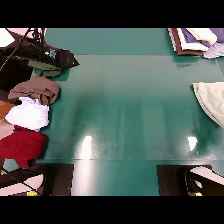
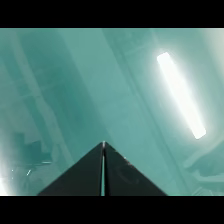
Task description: Fold the shirts.
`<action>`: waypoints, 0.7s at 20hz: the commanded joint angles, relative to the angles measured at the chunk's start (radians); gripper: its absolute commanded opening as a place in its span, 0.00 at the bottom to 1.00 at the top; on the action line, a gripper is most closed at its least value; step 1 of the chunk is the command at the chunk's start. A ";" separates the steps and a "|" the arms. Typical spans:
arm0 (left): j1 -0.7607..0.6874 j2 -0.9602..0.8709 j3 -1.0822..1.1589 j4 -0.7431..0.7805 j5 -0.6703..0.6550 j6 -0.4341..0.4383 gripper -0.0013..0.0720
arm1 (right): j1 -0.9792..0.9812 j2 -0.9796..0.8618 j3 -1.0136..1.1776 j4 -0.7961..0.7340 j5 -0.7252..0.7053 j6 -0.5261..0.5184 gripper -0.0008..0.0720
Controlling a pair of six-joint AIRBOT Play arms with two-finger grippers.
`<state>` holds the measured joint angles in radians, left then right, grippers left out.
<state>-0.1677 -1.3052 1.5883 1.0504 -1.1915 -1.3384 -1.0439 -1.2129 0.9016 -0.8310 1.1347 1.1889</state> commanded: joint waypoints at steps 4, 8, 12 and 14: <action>-0.001 0.000 0.000 0.002 0.001 0.000 0.05 | -0.032 -0.092 0.235 -0.412 0.239 0.117 0.70; -0.001 0.000 0.000 0.002 0.002 0.003 0.05 | -0.030 -0.113 0.364 -0.468 0.335 0.211 0.73; -0.001 0.000 0.000 0.002 0.003 0.004 0.05 | 0.076 -0.097 0.375 -0.179 0.356 0.213 0.70; -0.001 0.001 0.000 0.003 0.002 0.003 0.05 | 0.187 -0.077 0.343 -0.084 0.362 0.212 0.70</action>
<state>-0.1684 -1.3052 1.5883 1.0519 -1.1892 -1.3369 -0.9619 -1.3060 1.2549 -1.0710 1.4673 1.3865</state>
